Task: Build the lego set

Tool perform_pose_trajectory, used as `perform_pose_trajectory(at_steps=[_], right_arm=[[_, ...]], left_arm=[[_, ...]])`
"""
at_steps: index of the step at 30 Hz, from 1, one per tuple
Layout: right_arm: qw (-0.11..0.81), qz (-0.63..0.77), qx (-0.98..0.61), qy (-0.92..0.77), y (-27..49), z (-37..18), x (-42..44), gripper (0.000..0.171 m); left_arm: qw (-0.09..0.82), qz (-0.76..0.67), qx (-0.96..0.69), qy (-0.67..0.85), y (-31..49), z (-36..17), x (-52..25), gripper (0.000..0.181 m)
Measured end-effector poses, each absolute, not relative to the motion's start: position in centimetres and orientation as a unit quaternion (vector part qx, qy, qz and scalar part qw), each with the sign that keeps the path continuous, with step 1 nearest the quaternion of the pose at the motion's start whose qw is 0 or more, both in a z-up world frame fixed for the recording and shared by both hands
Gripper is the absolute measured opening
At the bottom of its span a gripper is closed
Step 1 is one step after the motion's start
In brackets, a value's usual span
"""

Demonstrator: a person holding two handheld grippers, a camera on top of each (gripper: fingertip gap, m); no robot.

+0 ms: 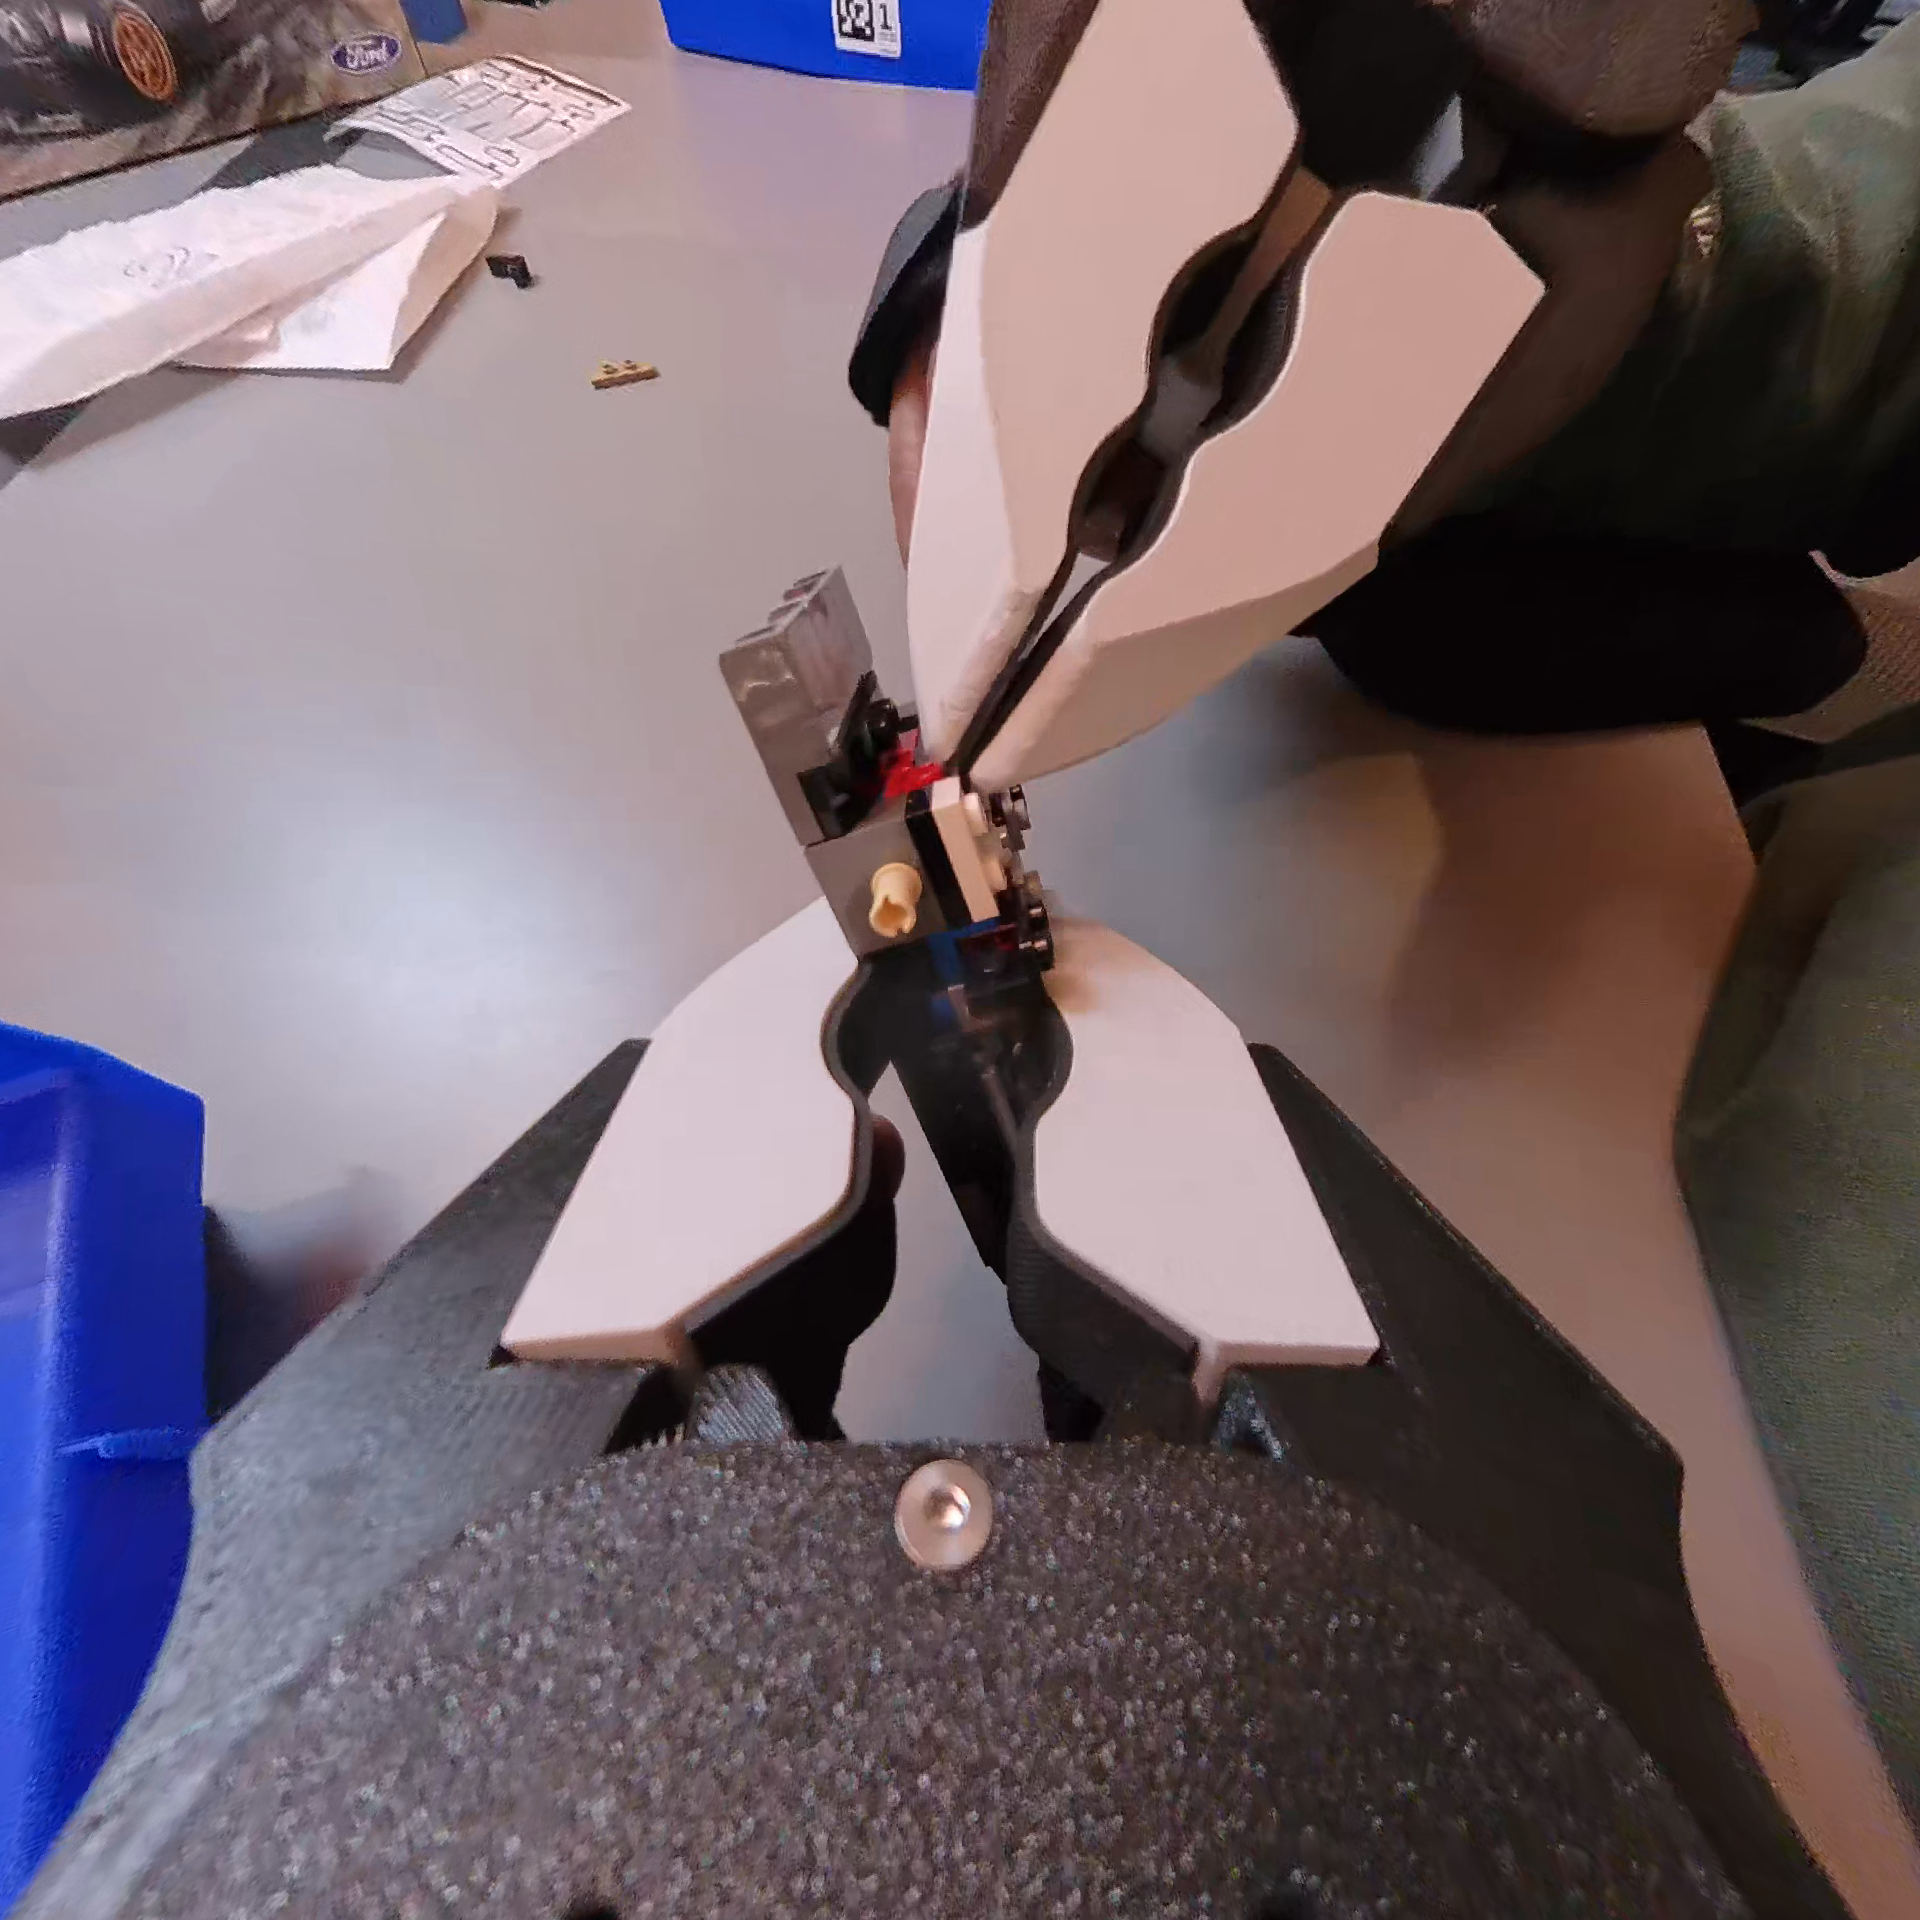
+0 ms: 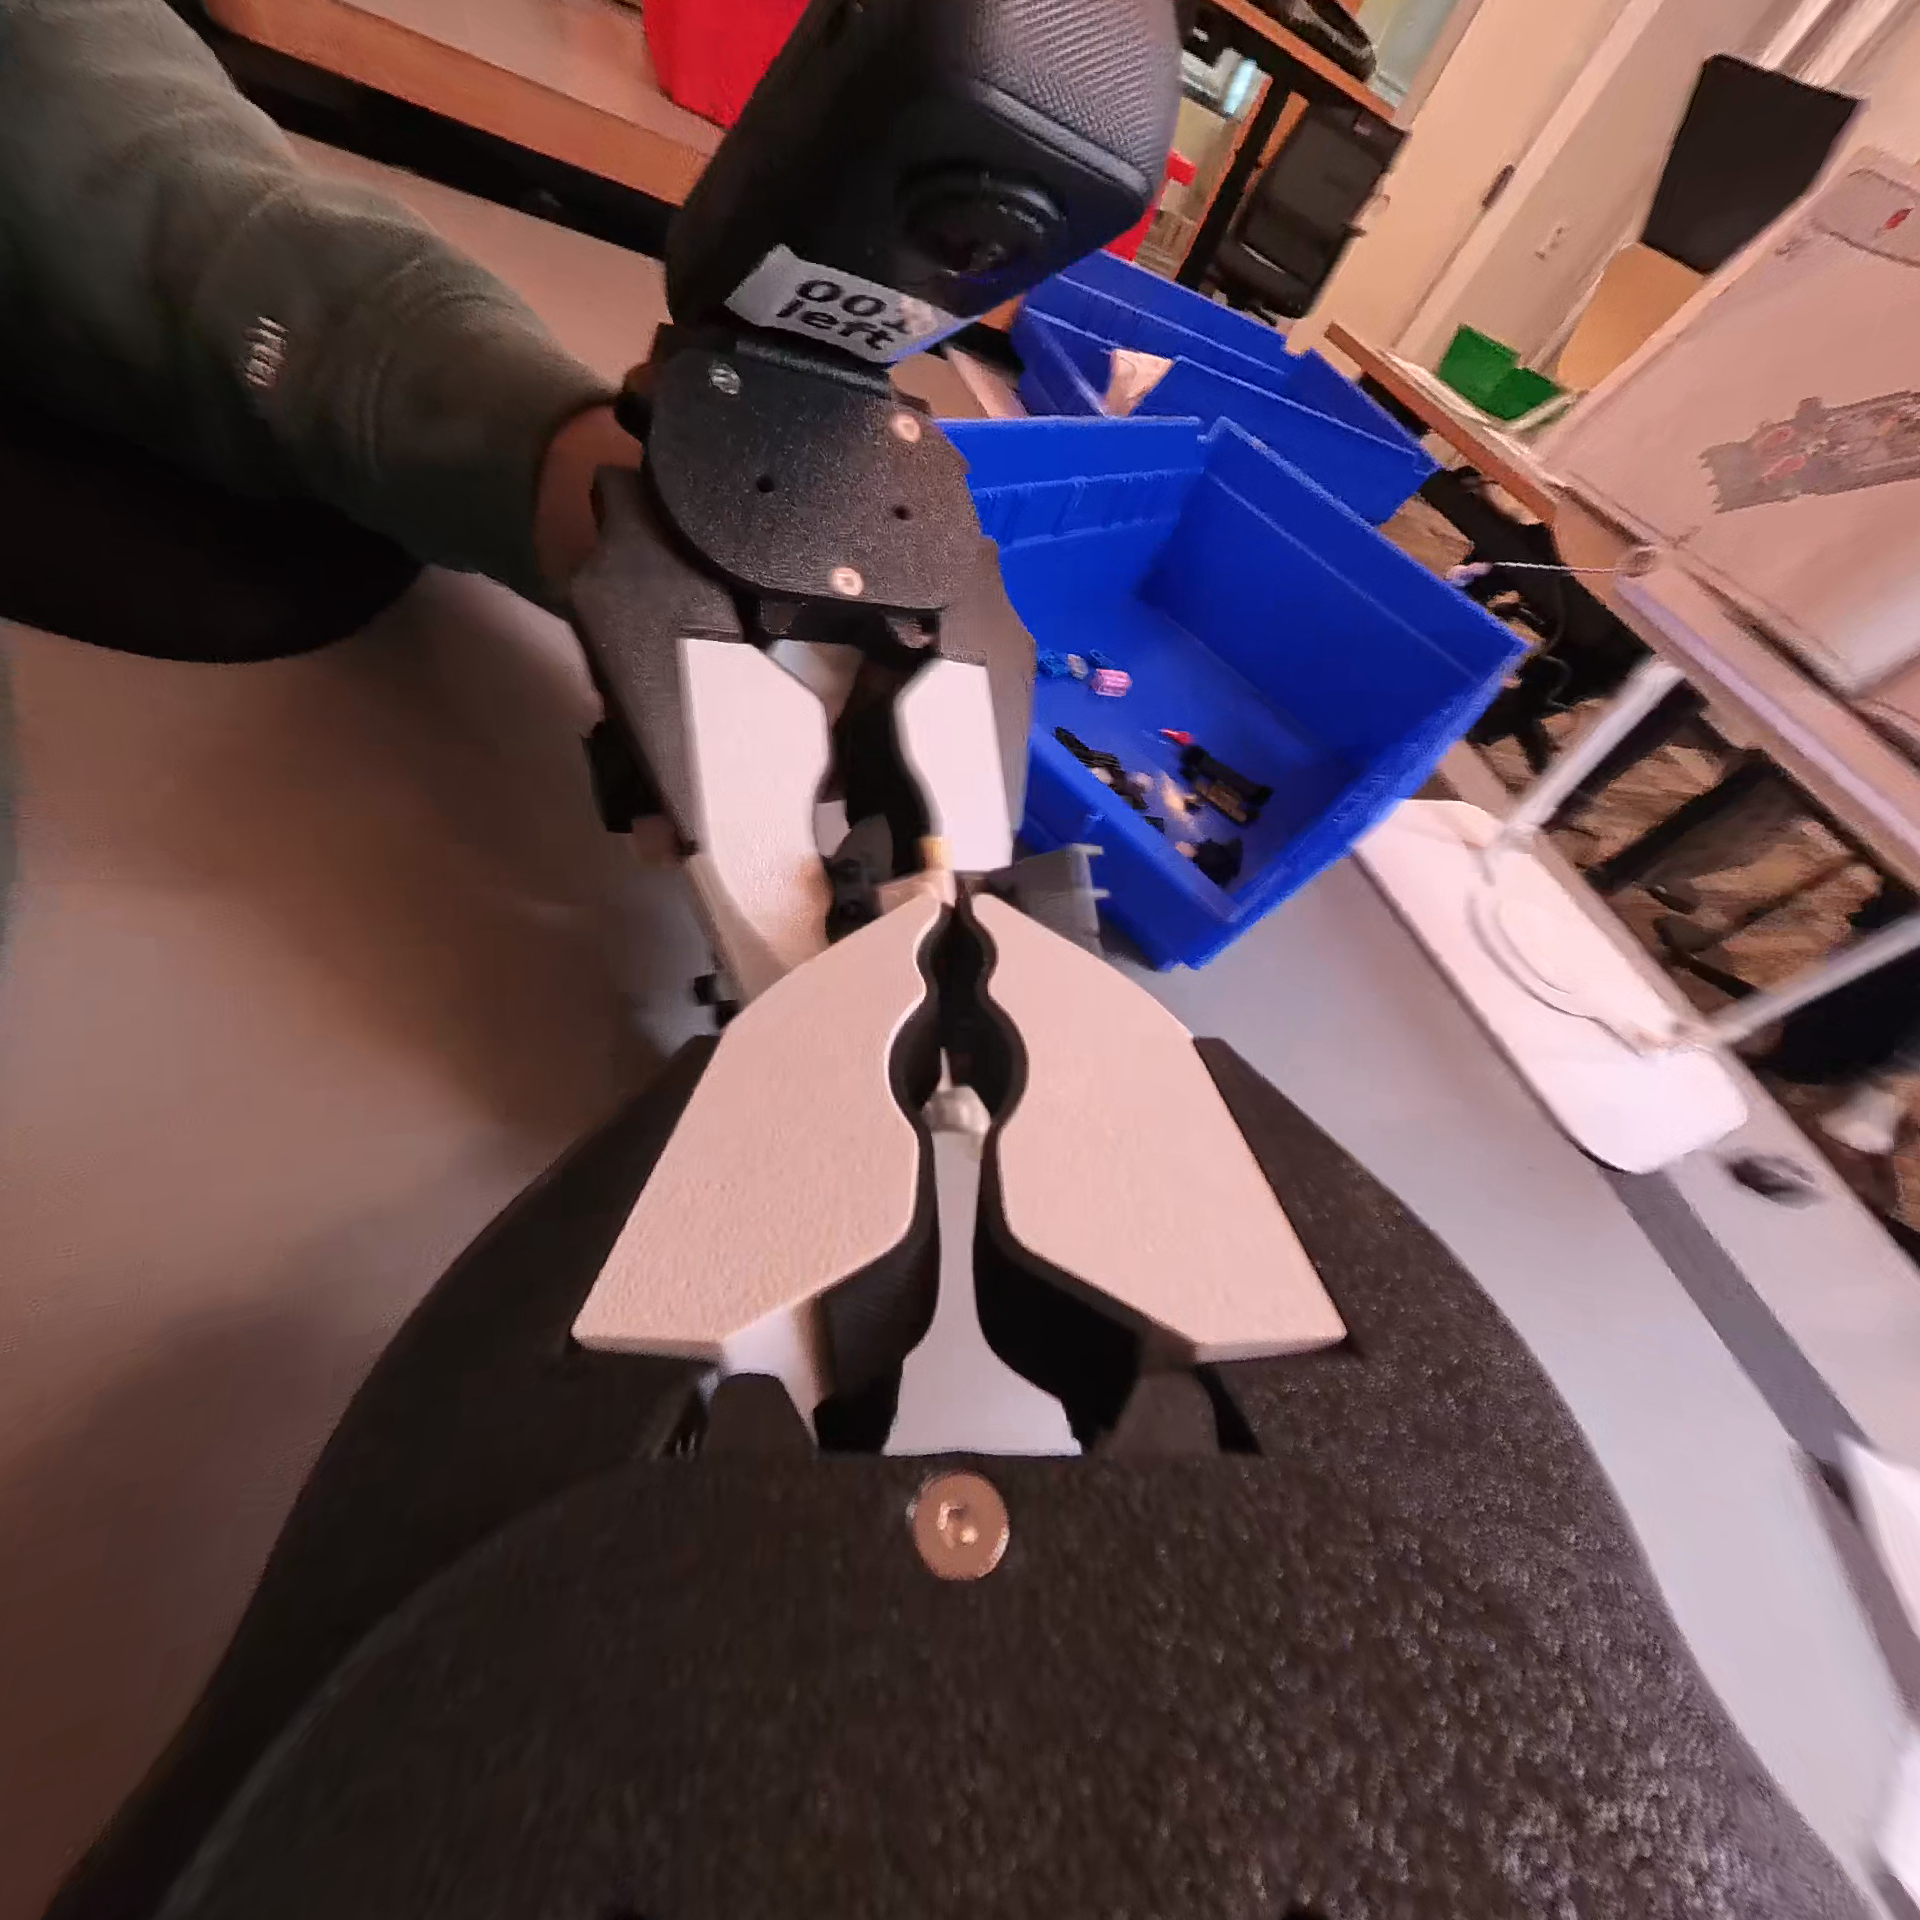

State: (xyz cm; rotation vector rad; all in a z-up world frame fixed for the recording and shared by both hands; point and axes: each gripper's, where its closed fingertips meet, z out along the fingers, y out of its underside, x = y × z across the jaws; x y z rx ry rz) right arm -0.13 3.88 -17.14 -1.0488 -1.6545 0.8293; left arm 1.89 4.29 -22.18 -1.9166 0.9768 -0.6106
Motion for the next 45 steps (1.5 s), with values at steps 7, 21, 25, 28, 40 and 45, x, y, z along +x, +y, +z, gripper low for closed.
perform_pose_trajectory(at_steps=[7, 21, 25, 28, 40, 45], right_arm=[[0.497, 0.359, -0.423, -0.667, 3.7, -14.6, 1.0, 0.0], [0.435, 0.302, -0.446, -0.722, 3.7, -18.1, 0.1, 0.013], [0.428, 0.3, -0.442, -0.729, 3.7, -18.0, -0.1, 0.009], [0.434, 0.306, -0.436, -0.727, 3.5, -18.0, -0.2, 0.008], [0.404, 0.387, -0.397, -0.727, 0.2, -17.3, 0.5, 0.0], [0.44, 0.38, -0.425, -0.694, 2.9, -16.0, 0.7, 0.0]], left_arm=[[0.43, -0.273, -0.781, 0.361, 4.4, -22.0, 1.7, 0.022], [0.426, -0.195, -0.793, 0.39, 4.5, -22.3, 1.6, 0.022], [0.433, -0.143, -0.788, 0.414, 4.7, -22.3, 1.1, 0.022], [0.427, -0.139, -0.789, 0.42, 4.6, -22.4, 1.0, 0.022], [0.404, -0.176, -0.831, 0.339, 6.1, -22.7, -1.0, 0.022], [0.41, -0.204, -0.821, 0.341, 5.7, -22.3, -0.5, 0.022]])
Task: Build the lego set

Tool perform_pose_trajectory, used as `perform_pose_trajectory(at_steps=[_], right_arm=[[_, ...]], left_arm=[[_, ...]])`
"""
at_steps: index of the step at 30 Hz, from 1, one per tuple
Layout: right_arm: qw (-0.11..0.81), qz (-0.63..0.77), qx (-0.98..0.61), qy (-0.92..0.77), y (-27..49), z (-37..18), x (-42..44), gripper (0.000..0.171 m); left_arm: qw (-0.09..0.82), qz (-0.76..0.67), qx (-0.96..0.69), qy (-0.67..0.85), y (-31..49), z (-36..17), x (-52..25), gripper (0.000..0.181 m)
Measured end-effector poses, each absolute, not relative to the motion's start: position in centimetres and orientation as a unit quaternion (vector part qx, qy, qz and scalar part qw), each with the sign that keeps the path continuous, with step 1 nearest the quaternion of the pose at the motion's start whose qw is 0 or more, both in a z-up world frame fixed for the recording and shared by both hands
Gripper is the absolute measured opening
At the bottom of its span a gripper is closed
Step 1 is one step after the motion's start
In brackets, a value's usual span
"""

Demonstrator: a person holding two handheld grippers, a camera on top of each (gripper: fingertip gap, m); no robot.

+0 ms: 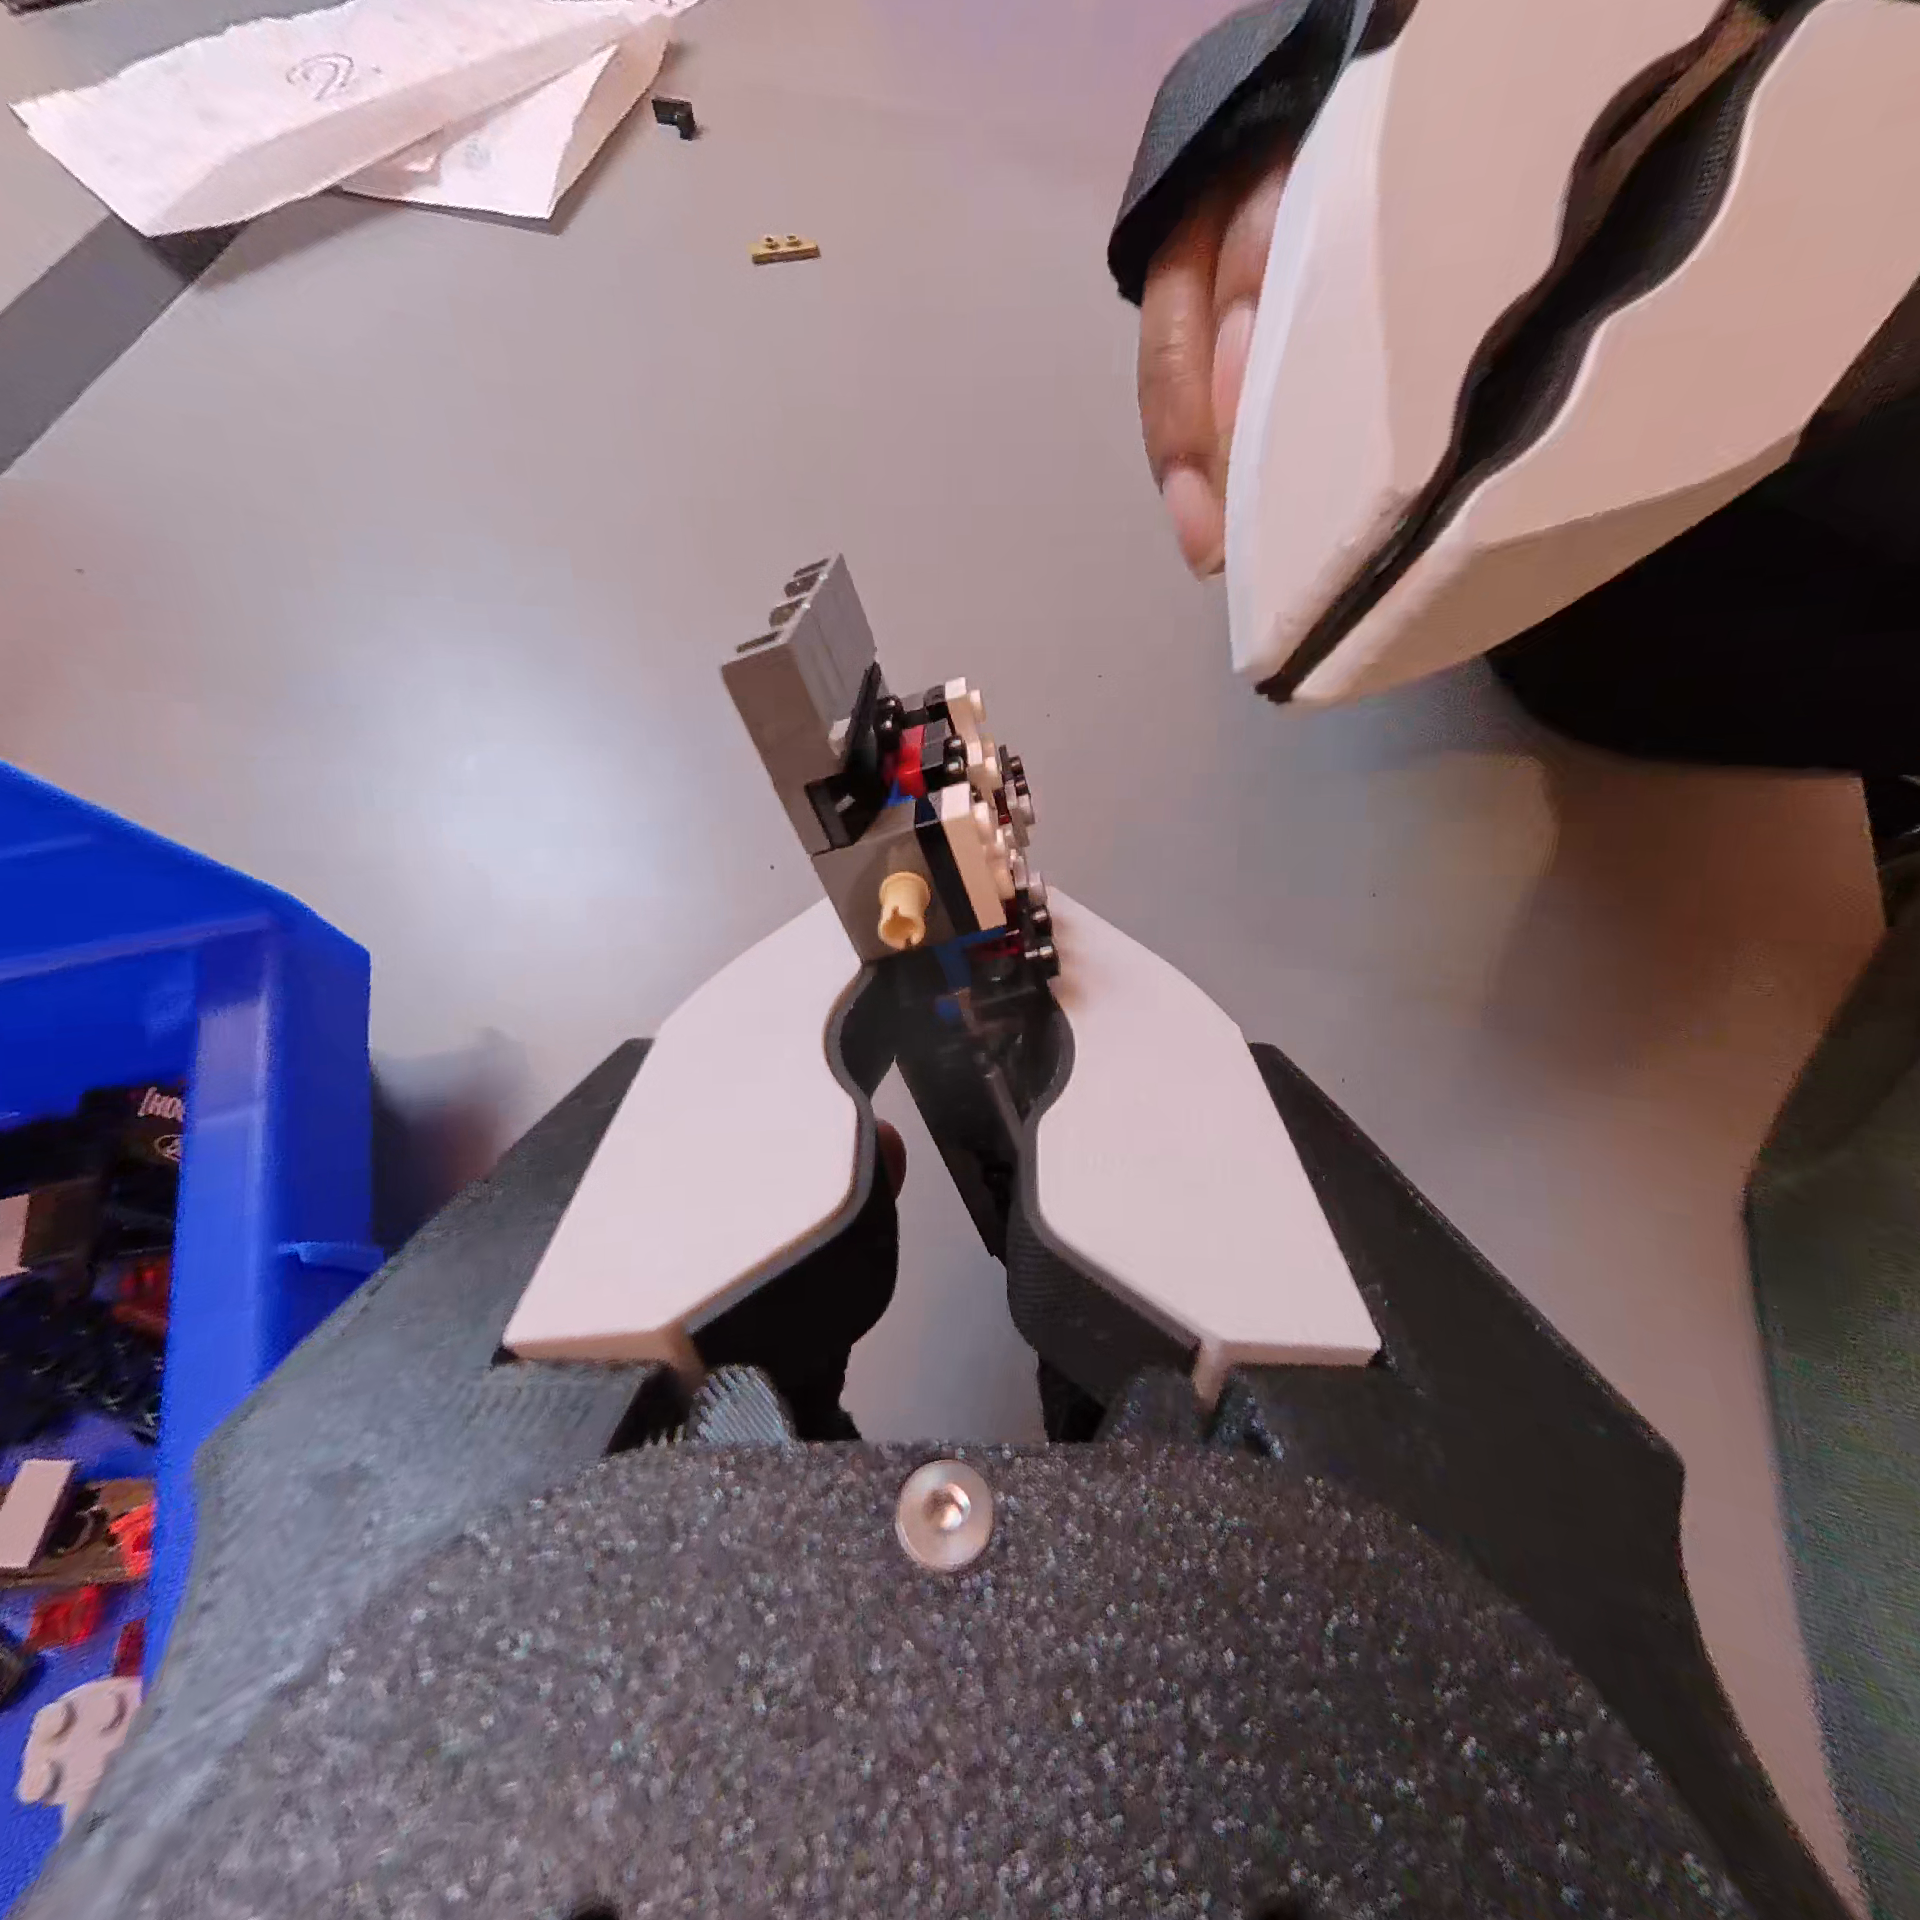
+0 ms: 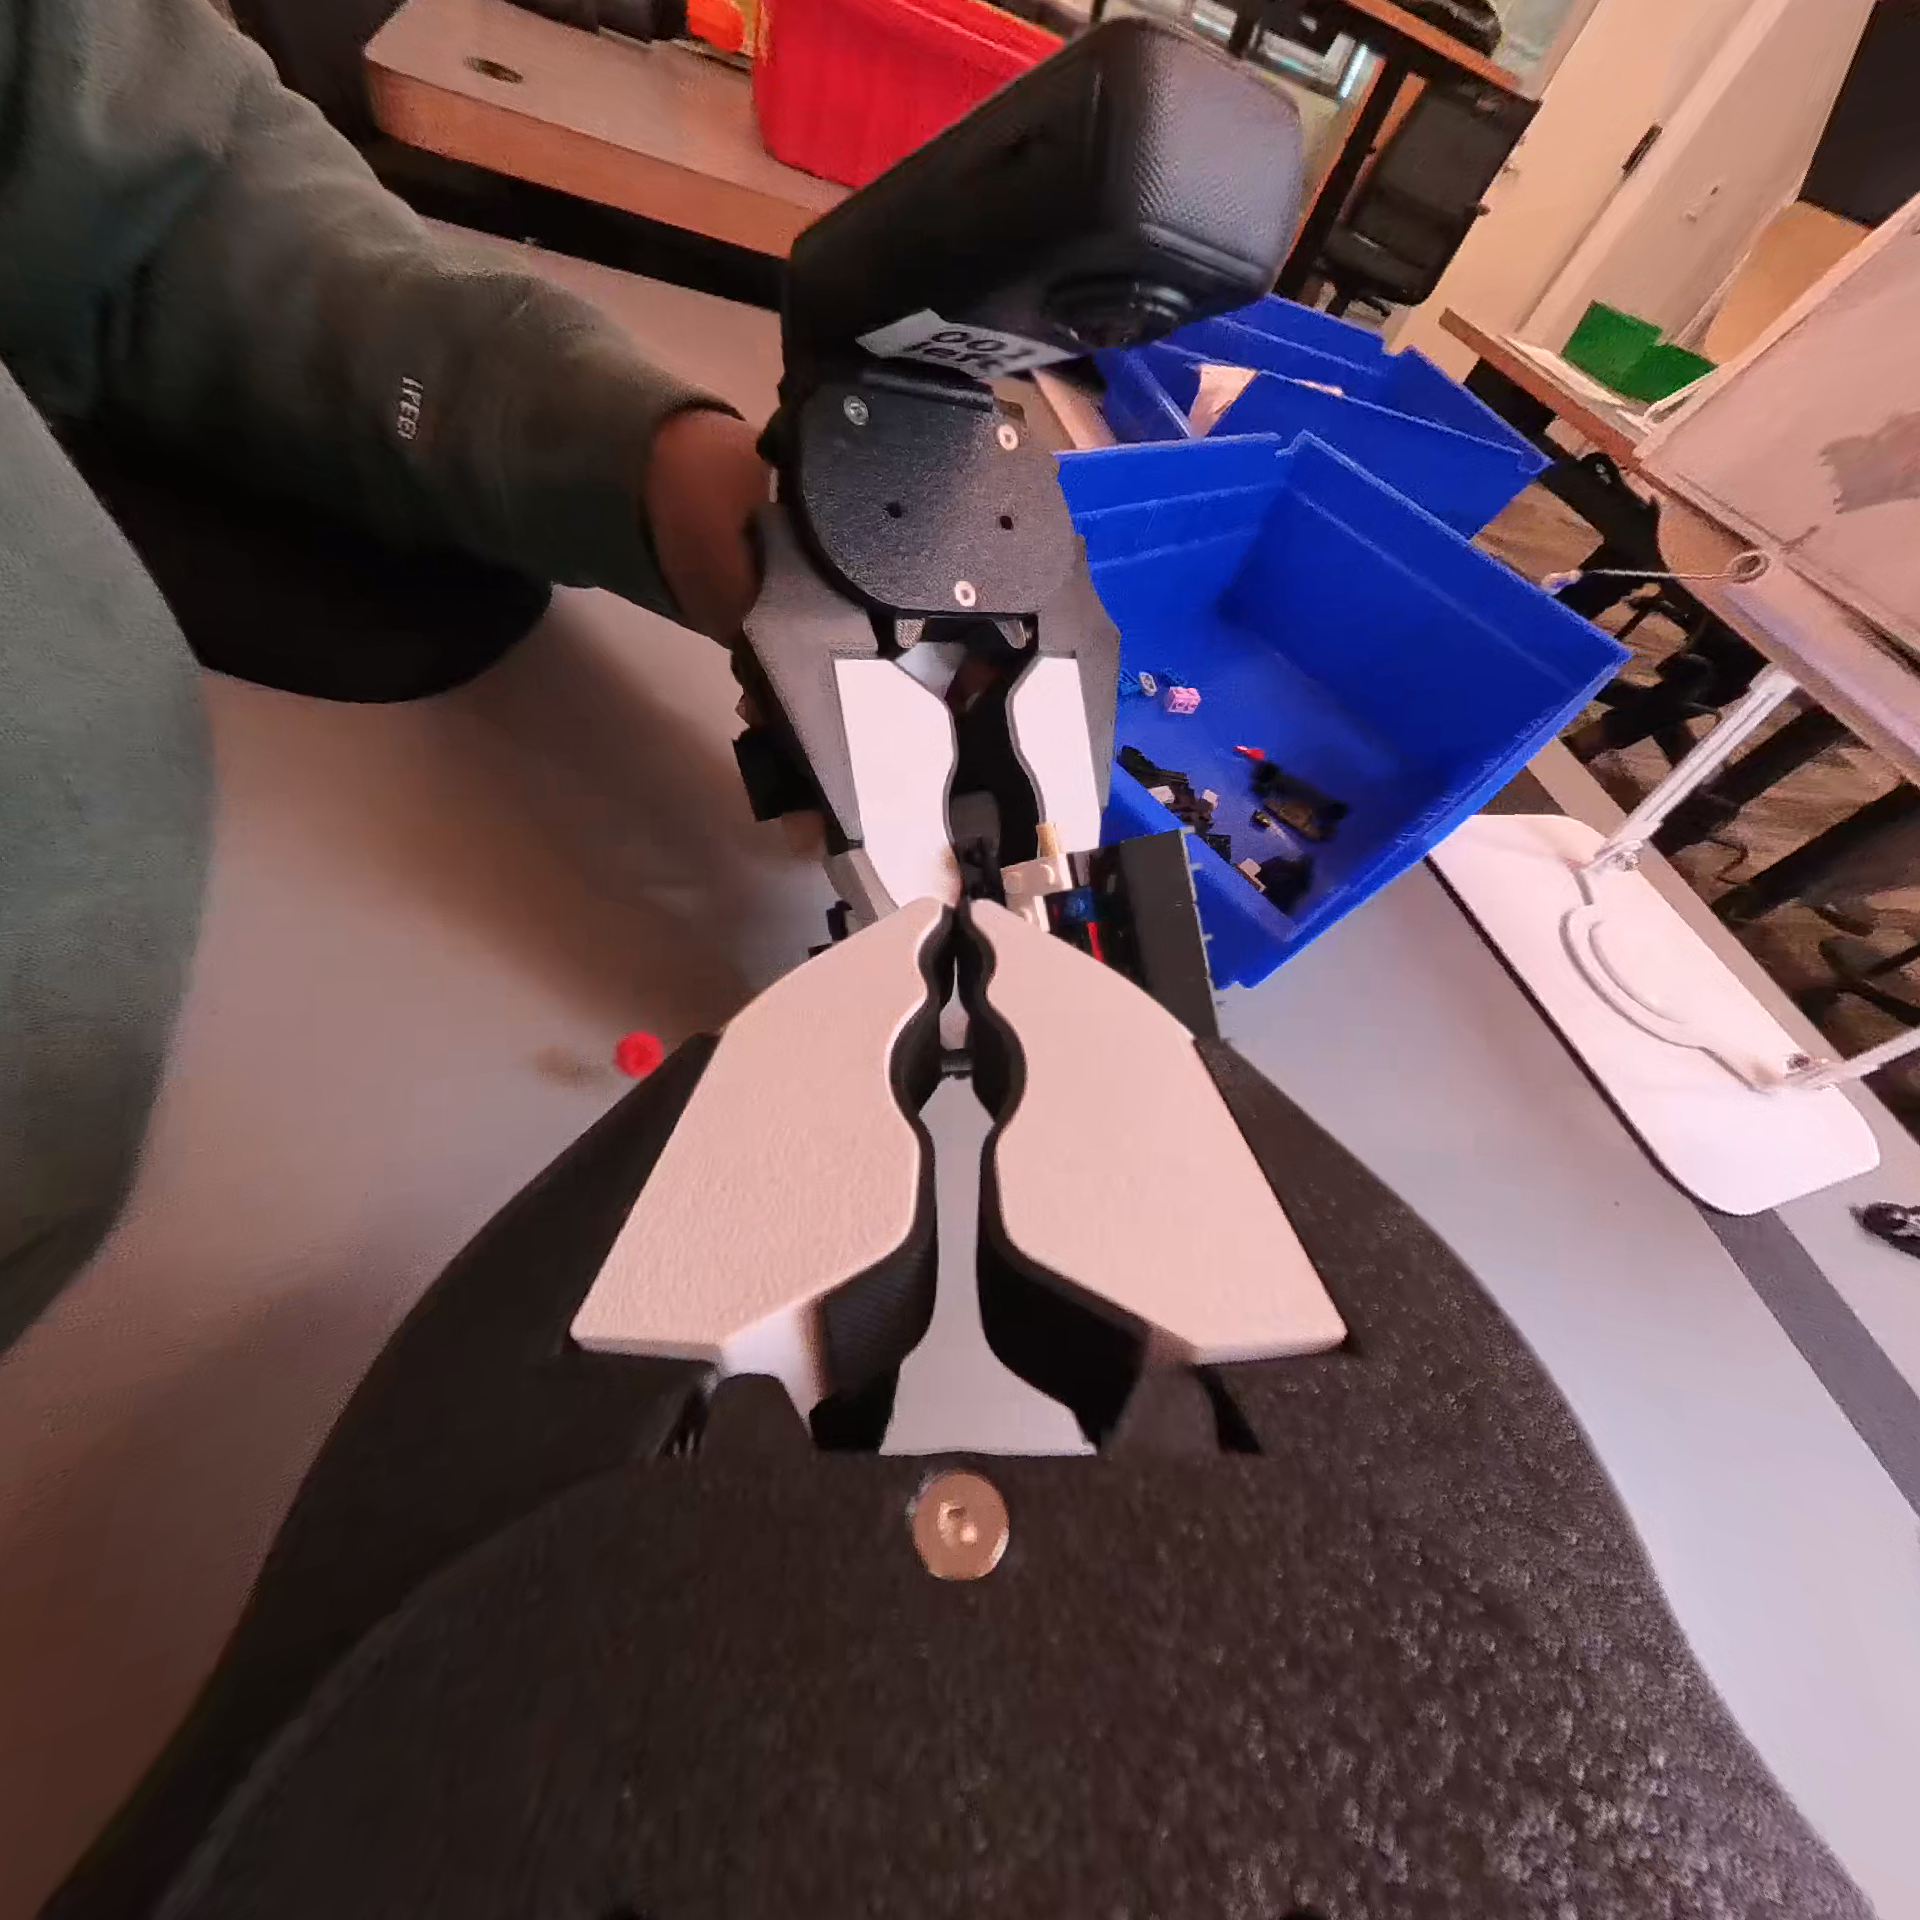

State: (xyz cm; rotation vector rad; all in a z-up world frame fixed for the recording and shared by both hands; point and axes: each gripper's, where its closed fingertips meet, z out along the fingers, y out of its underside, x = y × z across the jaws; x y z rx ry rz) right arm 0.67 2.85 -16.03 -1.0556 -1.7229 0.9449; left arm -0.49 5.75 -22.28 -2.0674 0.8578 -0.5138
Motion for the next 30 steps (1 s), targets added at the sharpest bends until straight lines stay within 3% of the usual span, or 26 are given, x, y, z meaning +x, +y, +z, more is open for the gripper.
perform_pose_trajectory(at_steps=[5, 10, 12, 18, 20, 23, 30], right_arm=[[0.426, 0.373, -0.441, -0.696, 3.5, -17.3, 0.8, 0.001], [0.393, 0.399, -0.466, -0.685, 4.2, -18.1, 1.0, 0.012], [0.391, 0.405, -0.475, -0.676, 4.9, -18.3, 0.9, 0.014], [0.383, 0.384, -0.49, -0.682, 6.0, -19.3, 1.3, 0.014], [0.389, 0.375, -0.498, -0.679, 6.7, -19.4, 1.5, 0.014], [0.398, 0.366, -0.518, -0.663, 8.2, -19.6, 1.9, 0.014], [0.402, 0.361, -0.543, -0.643, 9.7, -20.1, 2.1, 0.01]], left_arm=[[0.396, -0.248, -0.836, 0.288, 6.4, -22.9, -1.1, 0.022], [0.283, -0.399, -0.847, 0.207, 5.4, -24.9, 0.2, 0.029], [0.276, -0.383, -0.856, 0.213, 5.7, -25.5, 0.2, 0.043], [0.362, -0.191, -0.869, 0.278, 8.1, -25.0, -2.7, 0.053], [0.394, -0.14, -0.848, 0.325, 7.8, -23.7, -3.1, 0.047], [0.372, -0.176, -0.795, 0.446, 3.6, -22.8, -0.2, 0.023], [0.265, -0.159, -0.785, 0.537, -0.3, -26.9, 3.6, 0.017]])
